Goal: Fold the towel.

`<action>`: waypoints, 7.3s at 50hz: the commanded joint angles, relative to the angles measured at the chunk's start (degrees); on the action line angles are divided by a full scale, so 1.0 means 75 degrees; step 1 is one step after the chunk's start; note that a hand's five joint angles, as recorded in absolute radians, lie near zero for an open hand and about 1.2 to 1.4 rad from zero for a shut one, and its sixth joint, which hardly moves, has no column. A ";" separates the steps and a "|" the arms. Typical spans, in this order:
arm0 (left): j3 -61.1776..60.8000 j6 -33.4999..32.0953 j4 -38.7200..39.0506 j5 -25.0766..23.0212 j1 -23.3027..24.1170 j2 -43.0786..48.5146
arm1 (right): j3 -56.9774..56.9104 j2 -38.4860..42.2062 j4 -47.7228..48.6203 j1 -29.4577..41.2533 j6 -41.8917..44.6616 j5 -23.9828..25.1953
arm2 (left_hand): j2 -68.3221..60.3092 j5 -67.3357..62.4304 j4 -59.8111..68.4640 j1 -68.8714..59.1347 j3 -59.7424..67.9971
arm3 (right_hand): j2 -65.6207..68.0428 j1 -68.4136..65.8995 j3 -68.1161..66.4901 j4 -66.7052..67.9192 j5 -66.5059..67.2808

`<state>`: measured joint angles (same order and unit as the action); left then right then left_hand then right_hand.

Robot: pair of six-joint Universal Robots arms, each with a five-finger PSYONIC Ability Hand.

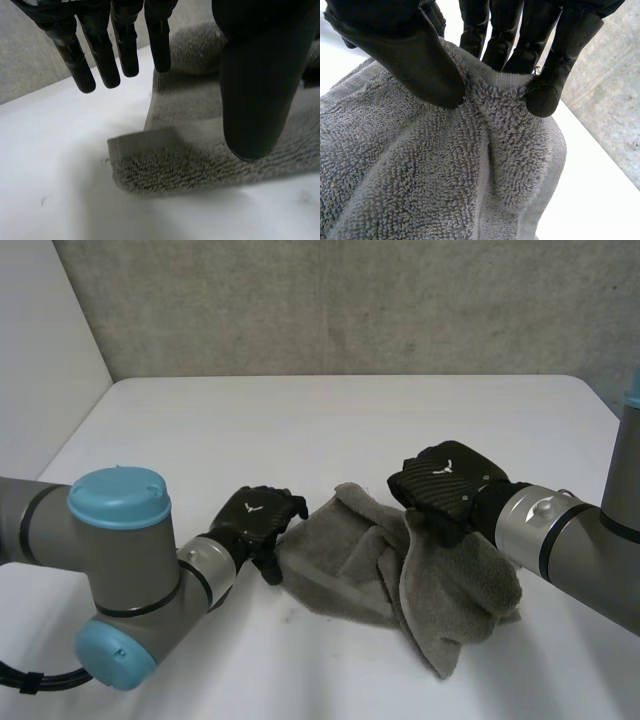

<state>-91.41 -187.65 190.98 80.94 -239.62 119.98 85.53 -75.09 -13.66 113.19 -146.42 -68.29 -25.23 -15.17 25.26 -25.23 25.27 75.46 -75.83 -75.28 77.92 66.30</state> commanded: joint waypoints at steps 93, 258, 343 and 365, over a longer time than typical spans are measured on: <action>0.4325 -0.0516 -0.0374 0.2063 -0.2035 0.1757 | -0.2311 0.1282 0.1341 -0.0820 -0.1289 -0.2601 | 0.1913 0.1904 -0.1917 0.1912 -0.1918 | 0.0605 -0.0556 -0.0630 0.0277 0.0494; 0.5384 0.0422 0.0013 0.1243 -0.2187 -0.0692 | -0.4398 0.0754 0.1380 -0.1019 -0.0961 -0.2041 | -0.7302 -0.7311 0.7298 -0.7303 0.7297 | 0.0605 -0.0556 -0.0630 0.0277 0.0494; -0.0550 -0.0891 0.1759 0.0410 -0.2645 -0.0798 | 0.0760 0.2196 0.3228 -0.1862 -0.0363 -0.2296 | -0.7302 -0.7311 0.7298 -0.7303 0.7297 | -0.4650 0.4699 0.4625 -0.4978 -0.4761; -0.0550 -0.0914 0.1759 0.0410 -0.2645 -0.0762 | 0.0830 0.2091 0.2712 -0.1885 -0.0785 -0.1980 | -0.7302 -0.7311 0.7298 -0.7303 0.7297 | -0.4725 0.4774 0.4700 -0.5053 -0.4836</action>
<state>-95.55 -194.43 204.17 84.02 -259.40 114.15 91.83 -59.47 6.57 99.06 -152.39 -83.17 -69.78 -59.29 69.79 -68.86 69.70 38.47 -37.86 -37.45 37.55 27.74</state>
